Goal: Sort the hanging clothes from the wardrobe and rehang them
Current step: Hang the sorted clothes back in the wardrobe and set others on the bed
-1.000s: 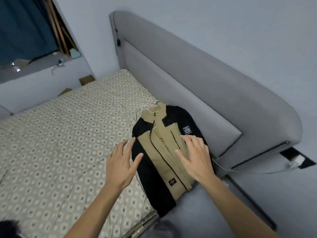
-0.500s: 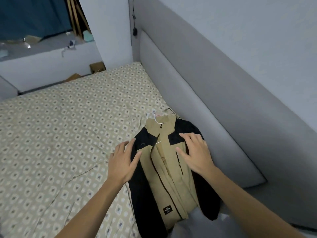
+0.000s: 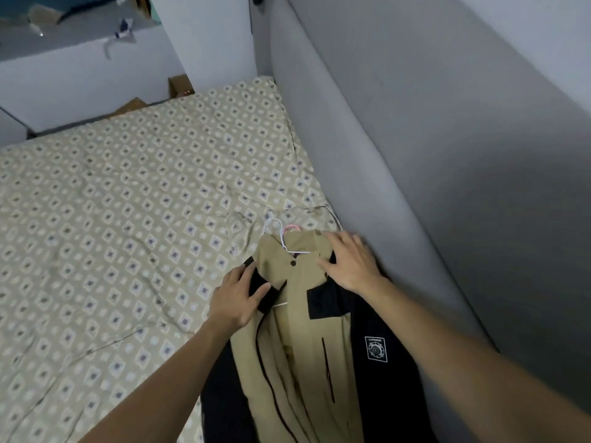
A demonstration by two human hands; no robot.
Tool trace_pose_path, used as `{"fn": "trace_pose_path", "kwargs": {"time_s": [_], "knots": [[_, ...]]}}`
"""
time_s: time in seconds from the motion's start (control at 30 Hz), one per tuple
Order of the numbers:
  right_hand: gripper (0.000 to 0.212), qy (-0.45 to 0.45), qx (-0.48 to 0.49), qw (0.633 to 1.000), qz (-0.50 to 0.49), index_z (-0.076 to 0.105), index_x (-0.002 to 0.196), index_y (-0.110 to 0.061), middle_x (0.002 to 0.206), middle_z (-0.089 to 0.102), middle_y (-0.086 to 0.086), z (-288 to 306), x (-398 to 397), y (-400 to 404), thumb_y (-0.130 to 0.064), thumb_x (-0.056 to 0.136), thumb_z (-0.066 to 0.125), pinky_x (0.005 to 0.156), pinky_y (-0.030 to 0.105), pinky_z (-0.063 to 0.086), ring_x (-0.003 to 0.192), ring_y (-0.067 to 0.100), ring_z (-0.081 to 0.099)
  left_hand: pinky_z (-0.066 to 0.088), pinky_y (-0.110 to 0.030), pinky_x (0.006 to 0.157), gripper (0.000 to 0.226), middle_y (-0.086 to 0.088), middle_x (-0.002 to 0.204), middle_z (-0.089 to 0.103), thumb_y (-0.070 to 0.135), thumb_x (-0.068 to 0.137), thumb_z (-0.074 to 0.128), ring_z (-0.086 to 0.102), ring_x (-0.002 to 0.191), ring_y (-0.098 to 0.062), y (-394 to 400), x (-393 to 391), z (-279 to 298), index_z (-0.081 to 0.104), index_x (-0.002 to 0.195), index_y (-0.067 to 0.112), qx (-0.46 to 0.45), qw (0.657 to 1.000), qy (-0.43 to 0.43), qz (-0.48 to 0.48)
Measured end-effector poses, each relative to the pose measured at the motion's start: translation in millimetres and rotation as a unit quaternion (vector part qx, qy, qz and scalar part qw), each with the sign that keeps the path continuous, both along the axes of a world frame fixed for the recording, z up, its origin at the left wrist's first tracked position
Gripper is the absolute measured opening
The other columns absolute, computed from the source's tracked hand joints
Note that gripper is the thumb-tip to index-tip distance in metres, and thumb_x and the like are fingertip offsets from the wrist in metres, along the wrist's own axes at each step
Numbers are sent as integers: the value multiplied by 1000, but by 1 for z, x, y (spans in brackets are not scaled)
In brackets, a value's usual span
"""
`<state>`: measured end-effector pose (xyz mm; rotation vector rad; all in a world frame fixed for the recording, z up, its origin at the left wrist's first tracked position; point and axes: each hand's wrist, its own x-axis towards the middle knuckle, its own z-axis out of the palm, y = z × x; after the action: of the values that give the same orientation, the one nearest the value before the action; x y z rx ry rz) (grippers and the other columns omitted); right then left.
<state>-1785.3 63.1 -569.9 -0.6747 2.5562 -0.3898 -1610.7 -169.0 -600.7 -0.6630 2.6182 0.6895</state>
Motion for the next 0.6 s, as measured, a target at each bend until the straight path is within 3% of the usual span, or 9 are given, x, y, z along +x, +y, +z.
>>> {"fn": "trace_pose_path", "kwargs": {"time_s": [0.1, 0.23, 0.43, 0.6], "knots": [[80, -46, 39, 998, 5, 16, 161, -38, 161, 30, 11, -36, -10, -14, -56, 95, 57, 117, 50, 31, 144, 37, 33, 30, -49, 120, 81, -1, 166, 29, 78, 95, 37, 23, 154, -24, -14, -20, -35, 21, 164, 36, 21, 998, -36, 50], [89, -42, 90, 995, 5, 9, 161, -36, 159, 24, 19, -65, -7, -18, -63, 93, 58, 118, 49, 26, 142, 41, 31, 37, -51, 113, 82, -7, 150, 45, 77, 95, 43, 38, 141, -33, -29, -25, -71, 19, 163, 38, 90, 987, -88, 97], [73, 48, 29, 998, 29, 39, 145, -36, 148, 37, 10, -69, 8, -10, -68, 84, 66, 114, 49, 29, 140, 30, 38, 44, -46, 99, 60, 2, 125, 57, 73, 97, 44, 47, 123, -25, -26, -14, -69, 49, 136, 28, 45, 994, -31, 94], [59, 33, -41, 998, 26, 56, 134, -32, 129, 47, -4, -33, 31, 7, -59, 84, 75, 105, 48, 39, 127, 21, 51, 47, -42, 89, 51, 3, 107, 62, 73, 98, 41, 56, 103, -22, -18, 12, -31, 55, 119, 28, 62, 994, -6, 90]]}}
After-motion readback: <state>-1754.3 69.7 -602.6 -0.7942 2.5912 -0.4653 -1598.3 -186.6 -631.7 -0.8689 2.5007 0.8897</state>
